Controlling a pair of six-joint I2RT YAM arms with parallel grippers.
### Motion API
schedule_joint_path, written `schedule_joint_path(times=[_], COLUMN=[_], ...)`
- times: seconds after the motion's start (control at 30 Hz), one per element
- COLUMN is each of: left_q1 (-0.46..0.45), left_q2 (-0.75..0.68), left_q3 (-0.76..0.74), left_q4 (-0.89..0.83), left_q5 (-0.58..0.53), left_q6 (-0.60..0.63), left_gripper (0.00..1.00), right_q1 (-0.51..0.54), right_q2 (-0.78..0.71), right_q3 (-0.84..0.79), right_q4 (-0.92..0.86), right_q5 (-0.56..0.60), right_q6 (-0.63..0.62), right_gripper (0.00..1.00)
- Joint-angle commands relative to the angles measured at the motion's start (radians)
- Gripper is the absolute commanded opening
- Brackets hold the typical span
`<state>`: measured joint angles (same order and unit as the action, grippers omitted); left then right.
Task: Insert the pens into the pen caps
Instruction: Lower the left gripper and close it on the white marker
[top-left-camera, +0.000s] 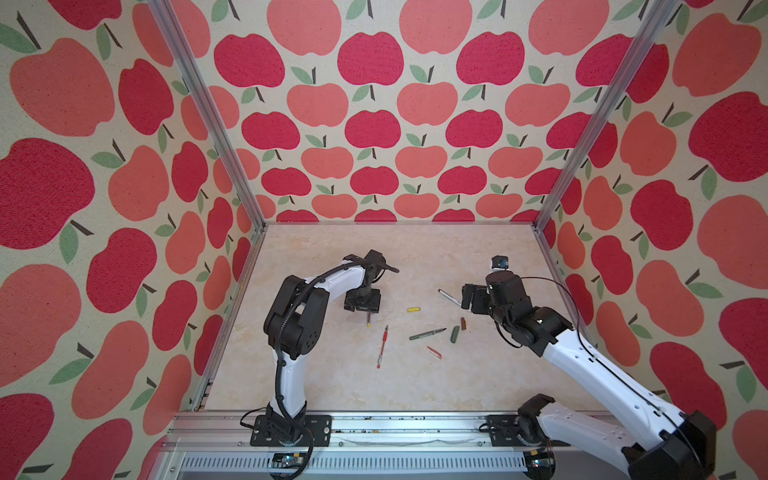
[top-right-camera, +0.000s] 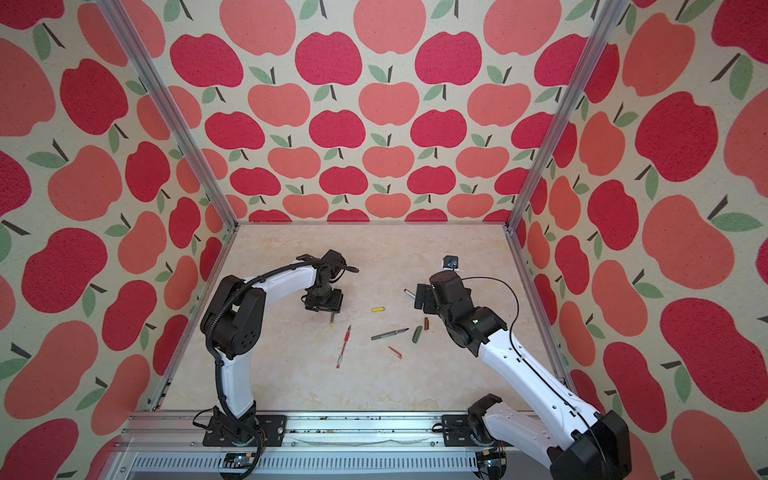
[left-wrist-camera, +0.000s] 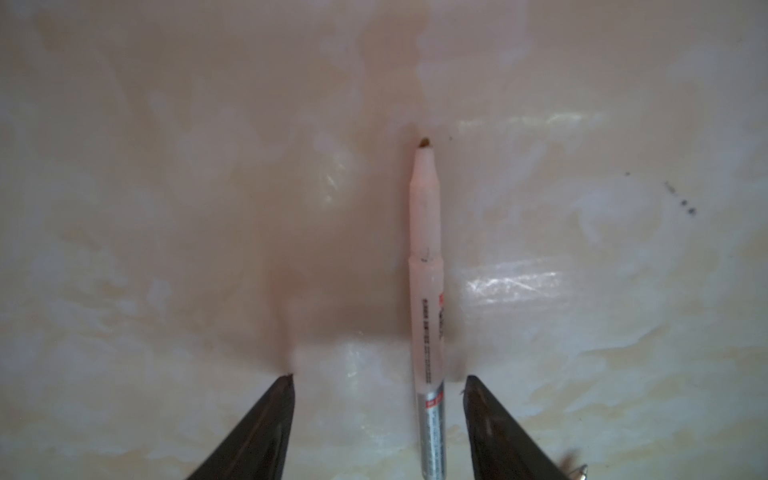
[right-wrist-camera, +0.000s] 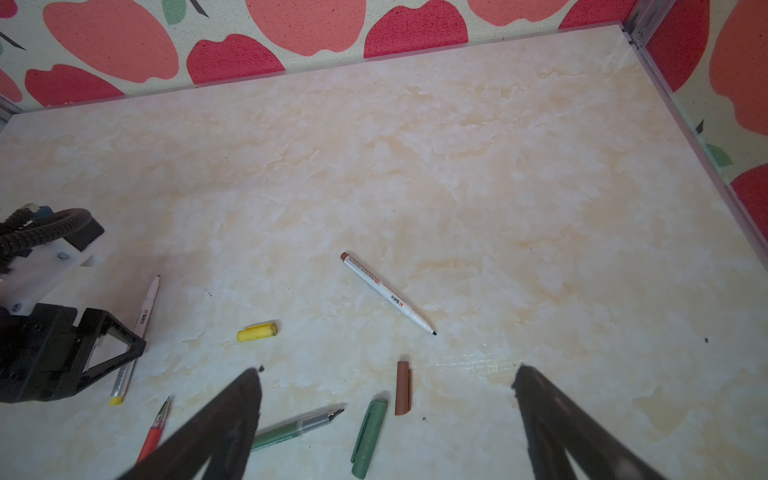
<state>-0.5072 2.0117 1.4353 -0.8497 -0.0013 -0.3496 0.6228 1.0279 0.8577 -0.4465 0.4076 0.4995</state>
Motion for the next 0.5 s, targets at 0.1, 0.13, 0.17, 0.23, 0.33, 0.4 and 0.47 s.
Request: schedule_joint_path(times=[0.1,0.13,0.17,0.23,0.33,0.4,0.47], left_q1=[-0.004,-0.005,-0.005,-0.007,-0.008,-0.010,-0.013], left_q2=[0.015,0.019,0.022,0.028,0.036,0.041,0.046], left_q3=[-0.005,-0.002,0.000,0.001,0.003,0.004,0.009], left_q4=[-0.022,-0.023,-0.024,-0.025,-0.022,-0.020,-0.022], left_q5=[0.013,0.014,0.013,0.011,0.009,0.007,0.005], left_q6=[-0.019,-0.020,-0.019,-0.020,-0.022,-0.024,-0.025], left_gripper=[0.54,0.52,0.49,0.44,0.38,0.32,0.29], right_q1=[0.008,0.008,0.008,0.008,0.008,0.008,0.008], right_q2=[0.008,0.008,0.008,0.008,0.008,0.006,0.006], right_q3=[-0.010,-0.008,-0.008,-0.008,-0.011,-0.013,-0.015], right_q4=[0.006,0.008,0.008,0.009,0.009,0.009,0.012], right_q5=[0.021,0.022,0.021,0.020,0.022,0.022,0.025], right_q6=[-0.026,-0.027,-0.027,-0.027,-0.027,-0.027,-0.027], right_gripper=[0.98,0.98,0.98,0.98,0.98,0.98,0.98])
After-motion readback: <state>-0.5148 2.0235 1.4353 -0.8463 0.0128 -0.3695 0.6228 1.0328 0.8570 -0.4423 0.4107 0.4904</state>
